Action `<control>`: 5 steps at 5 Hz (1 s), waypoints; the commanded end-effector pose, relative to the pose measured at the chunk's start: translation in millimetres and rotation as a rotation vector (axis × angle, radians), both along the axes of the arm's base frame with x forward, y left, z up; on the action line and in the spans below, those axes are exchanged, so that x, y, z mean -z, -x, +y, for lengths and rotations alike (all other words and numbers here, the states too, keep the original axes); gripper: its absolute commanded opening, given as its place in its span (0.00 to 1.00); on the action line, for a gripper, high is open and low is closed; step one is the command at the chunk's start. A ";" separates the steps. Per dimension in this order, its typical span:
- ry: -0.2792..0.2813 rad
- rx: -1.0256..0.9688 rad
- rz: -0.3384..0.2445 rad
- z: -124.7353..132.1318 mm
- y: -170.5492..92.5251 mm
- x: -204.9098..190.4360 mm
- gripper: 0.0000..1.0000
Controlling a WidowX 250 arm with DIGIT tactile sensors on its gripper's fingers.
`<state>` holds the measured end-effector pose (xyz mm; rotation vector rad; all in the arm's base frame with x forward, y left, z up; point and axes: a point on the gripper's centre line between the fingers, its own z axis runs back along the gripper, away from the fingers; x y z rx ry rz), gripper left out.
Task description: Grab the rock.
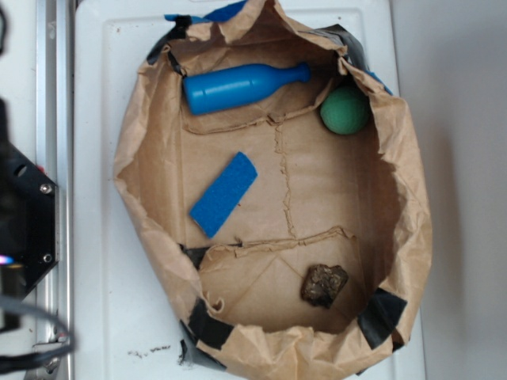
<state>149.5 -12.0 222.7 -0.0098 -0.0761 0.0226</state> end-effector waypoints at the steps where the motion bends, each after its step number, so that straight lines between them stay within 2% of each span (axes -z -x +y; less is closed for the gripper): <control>1: 0.080 0.309 -0.152 1.9 -58.9 -5.9 1.00; 2: 0.170 0.530 -0.219 0.0 -76.0 2.0 1.00; 3: 0.146 0.631 -0.299 -7.0 -89.2 14.7 1.00; 4: 0.146 0.617 -0.337 -1.6 -106.5 36.9 1.00; 5: 0.127 0.596 -0.320 2.4 -117.0 73.3 1.00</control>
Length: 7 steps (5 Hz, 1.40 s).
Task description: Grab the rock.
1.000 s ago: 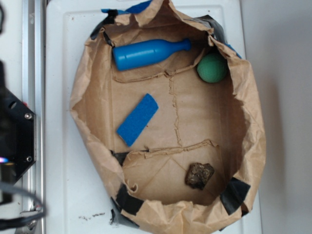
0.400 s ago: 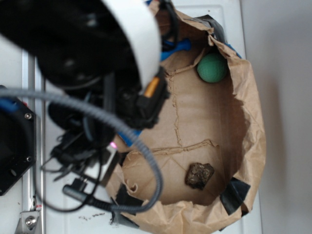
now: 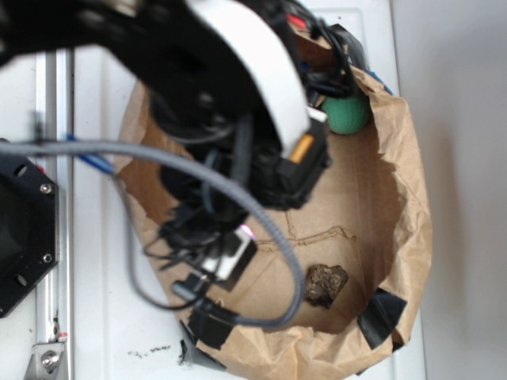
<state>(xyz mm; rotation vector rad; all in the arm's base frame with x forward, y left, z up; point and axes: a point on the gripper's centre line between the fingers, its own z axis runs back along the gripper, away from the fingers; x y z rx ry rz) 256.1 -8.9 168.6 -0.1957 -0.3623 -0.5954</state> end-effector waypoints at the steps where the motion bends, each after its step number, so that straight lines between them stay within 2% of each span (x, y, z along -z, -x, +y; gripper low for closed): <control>1: -0.023 -0.018 -0.009 -4.8 -17.1 47.7 1.00; 2: -0.067 0.020 0.020 -17.4 -19.8 73.3 1.00; 5: -0.062 0.146 -0.022 -61.5 -36.8 73.3 1.00; 7: -0.049 0.170 -0.023 -66.6 -44.2 75.1 1.00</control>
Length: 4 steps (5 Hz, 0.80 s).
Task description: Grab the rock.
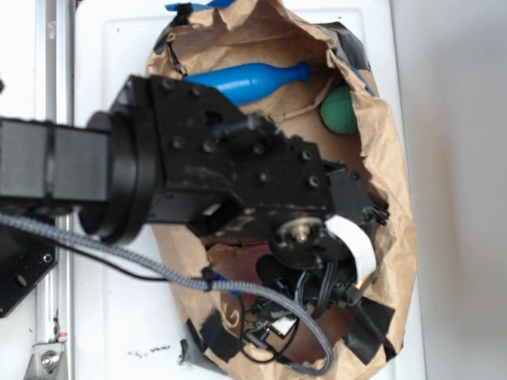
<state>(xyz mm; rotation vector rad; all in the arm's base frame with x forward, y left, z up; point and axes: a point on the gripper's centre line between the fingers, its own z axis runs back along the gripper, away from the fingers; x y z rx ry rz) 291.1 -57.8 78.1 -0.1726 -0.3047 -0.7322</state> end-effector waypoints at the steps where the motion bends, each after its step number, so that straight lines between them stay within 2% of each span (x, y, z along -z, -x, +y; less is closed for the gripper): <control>1: 0.027 0.055 -0.021 -18.5 -6.3 -7.3 1.00; 2: -0.006 0.113 0.033 -20.0 -1.0 3.1 1.00; 4: -0.006 0.113 0.033 -20.0 -1.0 3.1 1.00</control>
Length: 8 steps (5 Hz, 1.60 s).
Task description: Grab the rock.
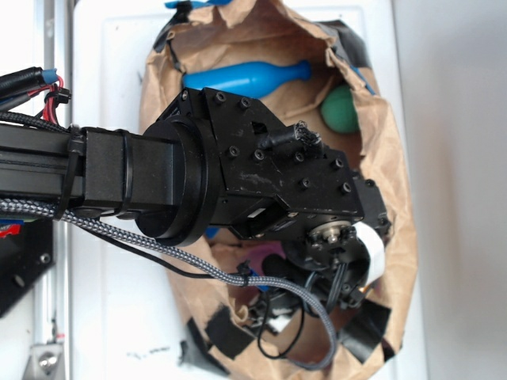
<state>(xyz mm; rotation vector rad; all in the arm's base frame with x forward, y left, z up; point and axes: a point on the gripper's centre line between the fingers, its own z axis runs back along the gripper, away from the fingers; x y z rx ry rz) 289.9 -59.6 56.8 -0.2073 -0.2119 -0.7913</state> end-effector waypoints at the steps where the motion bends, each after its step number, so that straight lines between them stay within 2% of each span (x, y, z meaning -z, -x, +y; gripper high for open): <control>1: 0.007 0.044 -0.055 -18.2 -2.1 -18.3 1.00; 2: 0.007 0.044 -0.055 -18.2 -2.1 -18.3 1.00; 6: -0.015 0.148 -0.063 -30.0 3.4 29.9 1.00; 7: 0.005 0.119 -0.068 -29.6 2.8 32.6 0.00; 8: 0.006 0.100 -0.063 -27.0 0.2 34.6 0.00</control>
